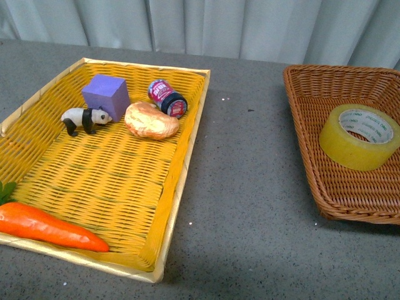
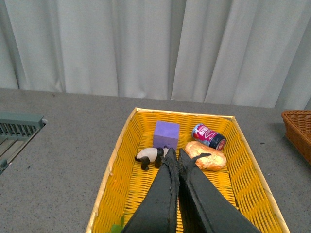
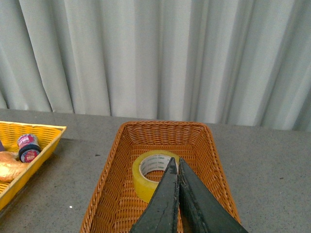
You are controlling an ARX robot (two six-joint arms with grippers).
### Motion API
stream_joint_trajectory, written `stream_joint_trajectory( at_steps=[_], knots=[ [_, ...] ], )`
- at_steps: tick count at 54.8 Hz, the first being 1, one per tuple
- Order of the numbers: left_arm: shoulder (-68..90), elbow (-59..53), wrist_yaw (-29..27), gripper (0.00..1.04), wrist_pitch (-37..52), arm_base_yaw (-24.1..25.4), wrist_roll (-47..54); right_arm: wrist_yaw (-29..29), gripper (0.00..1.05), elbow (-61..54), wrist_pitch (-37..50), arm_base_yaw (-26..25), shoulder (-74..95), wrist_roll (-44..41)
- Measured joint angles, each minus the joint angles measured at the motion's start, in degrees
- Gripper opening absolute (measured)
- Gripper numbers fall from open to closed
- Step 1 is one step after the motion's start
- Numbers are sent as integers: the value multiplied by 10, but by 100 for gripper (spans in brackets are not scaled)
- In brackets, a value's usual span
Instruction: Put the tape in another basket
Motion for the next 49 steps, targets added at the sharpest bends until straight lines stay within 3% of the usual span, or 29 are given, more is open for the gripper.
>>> stream_joint_trajectory(
  at_steps=[7,10,28,36,38,49],
  knots=[
    [0,0,0,4,-1,0,0,0,1,0,0,0,0,0],
    [0,0,0,10,-1,0,0,0,3,0,0,0,0,0],
    [0,0,0,65,-1,0,0,0,58,0,0,0,0,0],
    [0,0,0,100,-1,0,0,0,93,0,0,0,0,0],
    [0,0,0,98,-1,0,1,0,98,0,0,0,0,1],
    [0,0,0,98,-1,0,1,0,96,0,0,0,0,0]
  ],
)
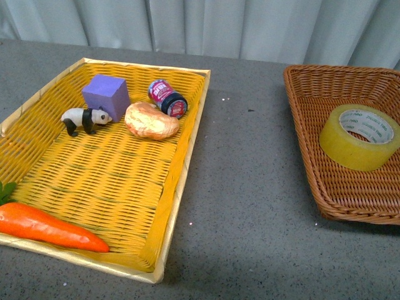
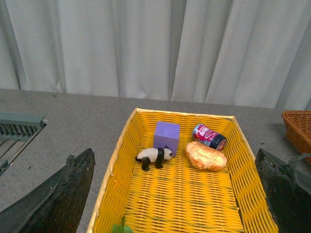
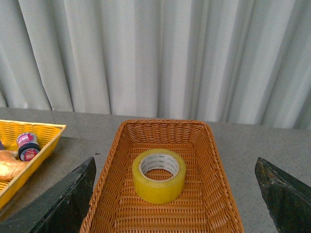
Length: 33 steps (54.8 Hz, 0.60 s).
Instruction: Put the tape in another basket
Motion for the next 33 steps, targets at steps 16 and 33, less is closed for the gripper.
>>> stream_joint_trajectory(
  at_steps=[16,33],
  knots=[
    [0,0,0,98,0,0,0,0,96,0,0,0,0,0],
    [0,0,0,98,0,0,0,0,96,0,0,0,0,0]
  ],
)
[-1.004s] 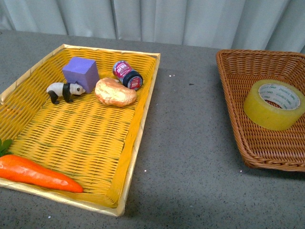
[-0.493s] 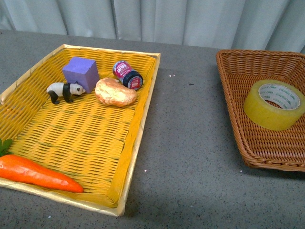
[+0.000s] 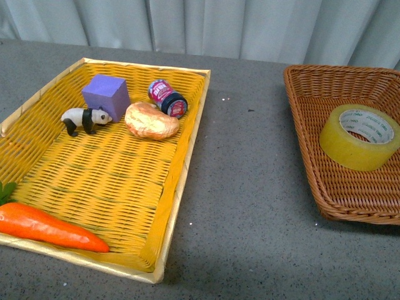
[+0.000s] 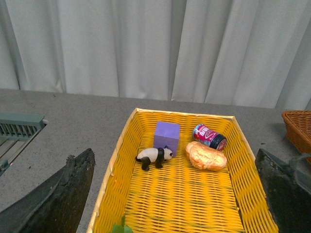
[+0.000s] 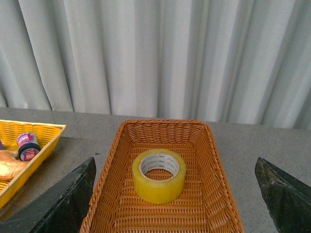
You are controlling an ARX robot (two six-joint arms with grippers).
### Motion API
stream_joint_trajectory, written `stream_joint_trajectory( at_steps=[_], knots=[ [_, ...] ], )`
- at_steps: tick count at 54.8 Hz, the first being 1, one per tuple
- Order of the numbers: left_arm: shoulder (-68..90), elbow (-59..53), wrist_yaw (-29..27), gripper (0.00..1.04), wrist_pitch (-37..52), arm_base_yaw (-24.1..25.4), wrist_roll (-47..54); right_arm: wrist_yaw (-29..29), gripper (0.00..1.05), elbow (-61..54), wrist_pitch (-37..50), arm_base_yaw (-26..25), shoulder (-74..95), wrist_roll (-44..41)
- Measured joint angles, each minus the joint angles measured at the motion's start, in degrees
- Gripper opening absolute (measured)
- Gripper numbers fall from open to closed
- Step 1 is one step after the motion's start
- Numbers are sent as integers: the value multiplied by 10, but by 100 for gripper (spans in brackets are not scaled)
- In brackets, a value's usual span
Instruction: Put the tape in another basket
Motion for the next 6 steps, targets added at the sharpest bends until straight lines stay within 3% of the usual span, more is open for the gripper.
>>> stream_joint_trajectory(
  at_steps=[6],
  knots=[
    [0,0,0,98,0,0,0,0,96,0,0,0,0,0]
  ],
)
